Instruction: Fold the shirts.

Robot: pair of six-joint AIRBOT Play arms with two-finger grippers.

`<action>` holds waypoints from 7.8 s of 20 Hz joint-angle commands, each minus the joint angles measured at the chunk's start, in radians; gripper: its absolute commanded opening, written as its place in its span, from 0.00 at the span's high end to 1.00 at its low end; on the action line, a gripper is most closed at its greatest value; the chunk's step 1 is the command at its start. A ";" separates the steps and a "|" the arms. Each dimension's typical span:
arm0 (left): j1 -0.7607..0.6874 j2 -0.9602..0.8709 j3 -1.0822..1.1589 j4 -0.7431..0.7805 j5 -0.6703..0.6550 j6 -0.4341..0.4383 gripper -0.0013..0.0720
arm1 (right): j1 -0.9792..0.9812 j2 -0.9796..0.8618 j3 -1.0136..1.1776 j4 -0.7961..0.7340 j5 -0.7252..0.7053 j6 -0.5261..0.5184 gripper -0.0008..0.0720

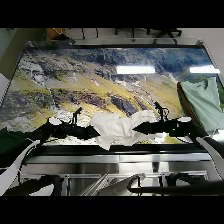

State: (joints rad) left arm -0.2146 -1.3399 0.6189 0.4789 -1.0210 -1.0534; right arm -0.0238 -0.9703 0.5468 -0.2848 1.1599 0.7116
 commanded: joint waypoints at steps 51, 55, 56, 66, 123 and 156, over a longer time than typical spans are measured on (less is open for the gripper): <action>0.165 0.294 0.502 -0.029 0.098 0.068 0.96 | -0.107 0.010 0.726 -0.063 0.008 0.064 0.96; 0.056 -0.047 0.541 -0.025 0.217 0.078 0.96 | 0.042 -0.348 0.758 -0.094 -0.161 0.051 0.96; 0.069 -0.126 0.580 -0.026 0.217 0.078 0.96 | 0.041 -0.428 0.789 -0.095 -0.173 0.051 0.96; 0.381 -0.415 0.933 -0.025 -0.333 -0.029 0.22 | -0.191 -0.420 0.928 -0.327 0.059 0.207 0.52; 0.230 0.491 1.211 0.616 -0.131 -0.071 0.96 | -0.364 0.149 1.391 -0.046 0.100 0.103 0.96; 0.604 -0.149 0.397 0.554 -0.473 -0.026 0.08 | -0.478 -0.529 0.890 -0.642 0.435 0.404 0.71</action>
State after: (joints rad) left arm 0.3443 -1.5669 1.2392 1.0210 -1.5742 -1.1351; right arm -0.4881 -1.5066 1.5558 -0.9085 1.5597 1.1118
